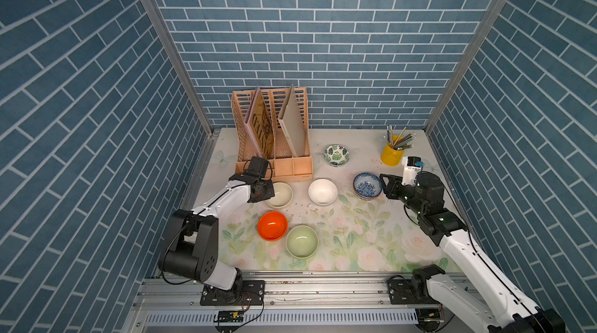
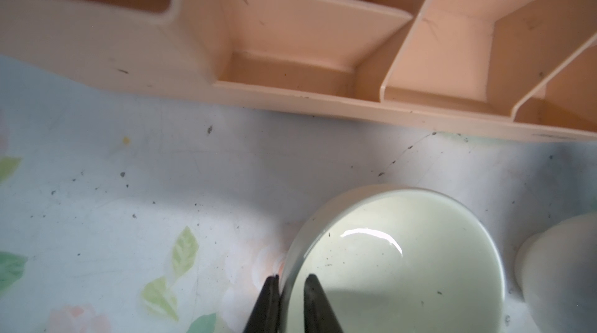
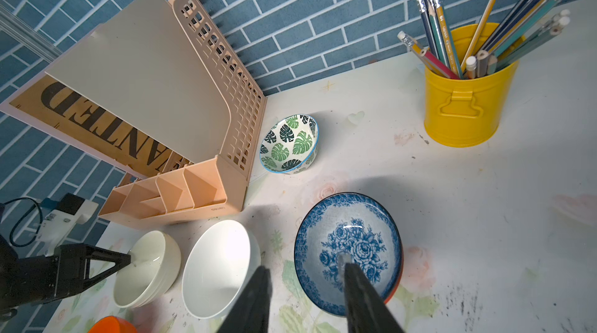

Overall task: Stack the bowls
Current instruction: Pick up the bowl from the center of the board.

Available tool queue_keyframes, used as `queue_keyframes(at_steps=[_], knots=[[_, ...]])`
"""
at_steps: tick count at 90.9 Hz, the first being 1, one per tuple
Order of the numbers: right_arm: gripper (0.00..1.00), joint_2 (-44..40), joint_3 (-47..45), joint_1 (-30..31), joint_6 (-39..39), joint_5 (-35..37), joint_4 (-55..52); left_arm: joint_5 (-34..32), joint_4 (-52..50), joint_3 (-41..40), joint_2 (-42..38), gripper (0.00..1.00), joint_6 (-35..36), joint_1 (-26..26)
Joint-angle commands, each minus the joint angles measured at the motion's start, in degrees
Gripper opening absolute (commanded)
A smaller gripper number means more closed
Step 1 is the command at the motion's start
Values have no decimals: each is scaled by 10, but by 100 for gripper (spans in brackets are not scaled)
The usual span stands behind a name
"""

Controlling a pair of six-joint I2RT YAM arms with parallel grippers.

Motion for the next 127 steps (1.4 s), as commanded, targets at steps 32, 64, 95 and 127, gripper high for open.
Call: queue_keyframes(at_steps=[32, 64, 95, 127], knots=[[42, -3, -2, -1, 11, -5, 1, -13, -54, 19, 25, 19, 18, -9], [42, -4, -3, -1, 11, -8, 0, -17, -74, 44, 23, 6, 21, -14], [42, -1, -2, -2, 11, -8, -2, 40, -100, 98, 26, 0, 27, -18], [42, 5, -7, -2, 11, -3, 1, 77, -146, 215, 55, 0, -10, -80]])
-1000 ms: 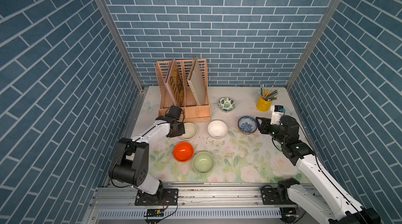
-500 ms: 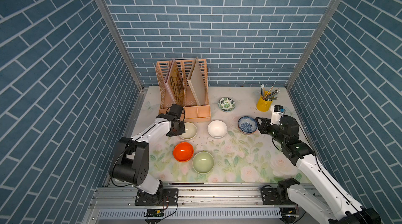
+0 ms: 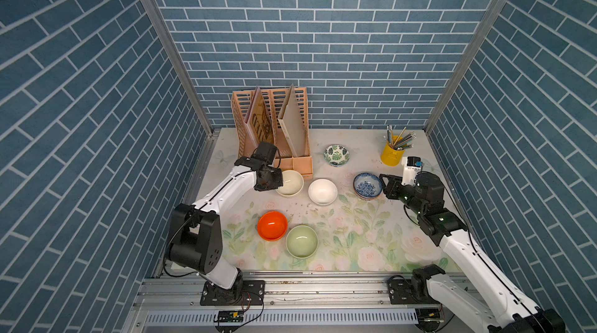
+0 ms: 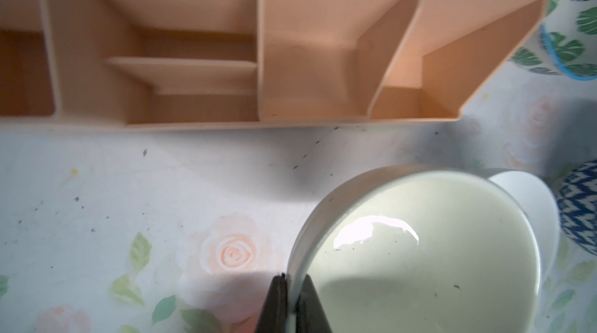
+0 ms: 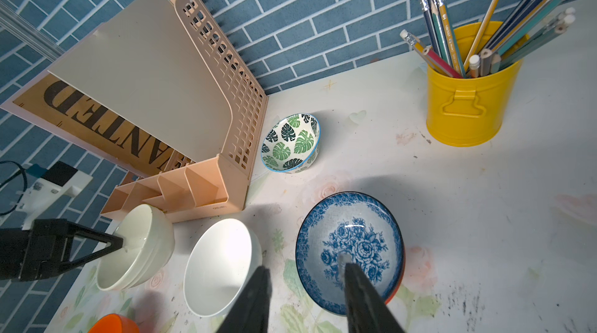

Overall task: Stack the bowls
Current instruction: Pick up the bowl from the center of the board, then place the bowl on the bowl.

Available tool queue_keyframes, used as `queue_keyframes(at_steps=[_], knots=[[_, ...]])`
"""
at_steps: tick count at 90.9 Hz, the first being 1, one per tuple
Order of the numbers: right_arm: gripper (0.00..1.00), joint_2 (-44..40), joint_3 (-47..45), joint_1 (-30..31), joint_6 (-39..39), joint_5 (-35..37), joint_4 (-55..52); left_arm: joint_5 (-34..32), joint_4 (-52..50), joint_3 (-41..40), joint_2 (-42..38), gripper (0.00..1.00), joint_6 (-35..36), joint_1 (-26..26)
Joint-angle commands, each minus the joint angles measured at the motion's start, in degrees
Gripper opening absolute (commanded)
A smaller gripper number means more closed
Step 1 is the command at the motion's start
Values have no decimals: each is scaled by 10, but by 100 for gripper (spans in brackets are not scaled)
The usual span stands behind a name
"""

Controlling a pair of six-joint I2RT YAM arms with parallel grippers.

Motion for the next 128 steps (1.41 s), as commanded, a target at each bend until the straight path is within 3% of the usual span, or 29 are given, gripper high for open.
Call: queue_keyframes(at_steps=[1, 44, 128], knots=[[41, 6, -5, -2, 11, 1, 0, 19, -18, 51, 16, 0, -25, -32], [42, 19, -10, -1, 10, 7, 4, -9, -30, 199, 151, 0, -40, -131], [42, 33, -11, -1, 10, 3, 5, -24, 7, 146, 180, 0, -49, -159]])
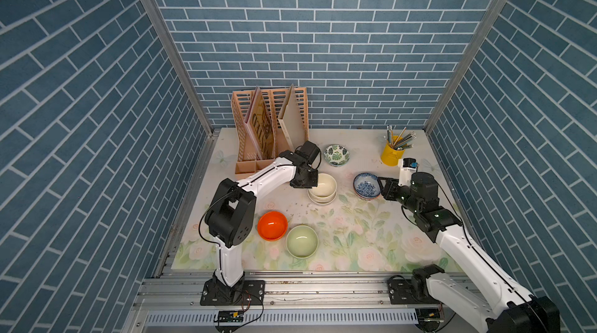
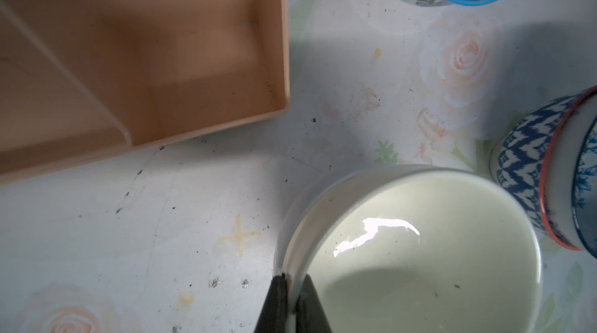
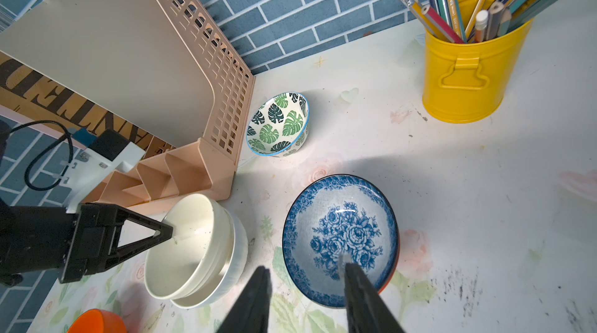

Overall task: Stack the bowls
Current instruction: Place the bowl on the bowl.

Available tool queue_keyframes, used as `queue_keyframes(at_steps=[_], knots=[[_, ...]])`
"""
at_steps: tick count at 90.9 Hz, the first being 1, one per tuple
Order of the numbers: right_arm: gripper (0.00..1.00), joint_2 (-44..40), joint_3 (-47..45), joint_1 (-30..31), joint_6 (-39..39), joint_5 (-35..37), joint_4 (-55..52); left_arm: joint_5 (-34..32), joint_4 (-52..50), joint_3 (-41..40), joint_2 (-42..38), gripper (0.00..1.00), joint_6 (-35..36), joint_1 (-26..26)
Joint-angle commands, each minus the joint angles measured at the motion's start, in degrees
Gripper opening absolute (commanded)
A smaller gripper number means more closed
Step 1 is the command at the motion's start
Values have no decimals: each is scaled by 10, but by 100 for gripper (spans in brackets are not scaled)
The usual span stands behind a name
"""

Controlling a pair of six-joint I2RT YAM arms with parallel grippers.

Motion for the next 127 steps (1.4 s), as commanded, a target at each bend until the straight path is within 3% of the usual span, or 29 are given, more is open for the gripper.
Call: queue_keyframes(at_steps=[1, 127], knots=[[42, -2, -5, -1, 10, 2, 5, -6, 15, -4, 2, 0, -7, -4], [42, 0, -6, -1, 10, -4, 5, -27, 13, -10, 13, 0, -9, -17]])
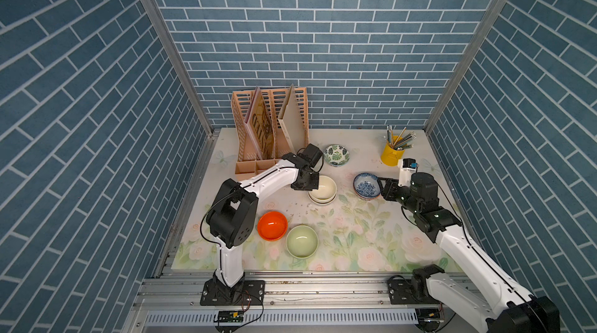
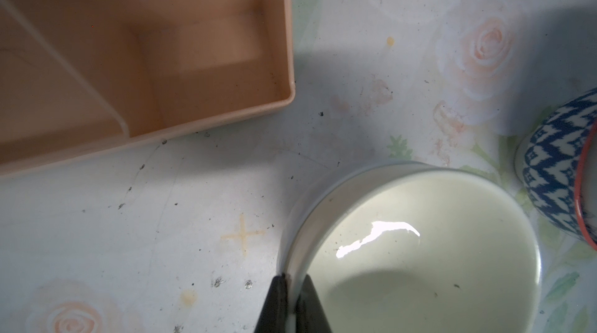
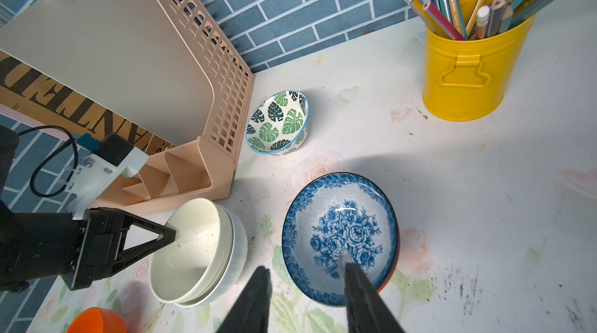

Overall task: Stack the bowls
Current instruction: Place the bowl on the bowl.

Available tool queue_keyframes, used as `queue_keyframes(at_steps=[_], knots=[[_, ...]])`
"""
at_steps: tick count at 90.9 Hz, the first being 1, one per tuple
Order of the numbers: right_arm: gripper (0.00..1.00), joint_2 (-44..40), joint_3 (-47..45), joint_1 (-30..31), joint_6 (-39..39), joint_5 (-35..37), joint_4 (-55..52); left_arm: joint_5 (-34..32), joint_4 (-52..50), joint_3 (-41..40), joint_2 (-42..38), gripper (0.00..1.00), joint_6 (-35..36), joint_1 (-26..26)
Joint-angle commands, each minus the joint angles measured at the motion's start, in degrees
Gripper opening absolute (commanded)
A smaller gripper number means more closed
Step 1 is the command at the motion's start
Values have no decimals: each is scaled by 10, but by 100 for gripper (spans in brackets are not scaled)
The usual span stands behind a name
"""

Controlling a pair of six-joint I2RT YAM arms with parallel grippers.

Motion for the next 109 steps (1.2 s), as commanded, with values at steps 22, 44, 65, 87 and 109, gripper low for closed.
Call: queue_keyframes(at_steps=[22, 44, 65, 87, 109], knots=[[42, 0, -4, -1, 10, -3, 5, 6, 10, -2, 14, 1, -3, -6], [42, 1, -4, -1, 11, -4, 5, 3, 10, -5, 14, 6, -2, -6], [42, 2, -4, -1, 11, -4, 5, 6, 6, 1, 9, 26, -1, -6], [42, 2, -4, -1, 11, -4, 5, 3, -7, 24, 3, 34, -1, -6], [42, 5, -4, -1, 11, -3, 5, -4, -31, 52, -12, 37, 9, -6]])
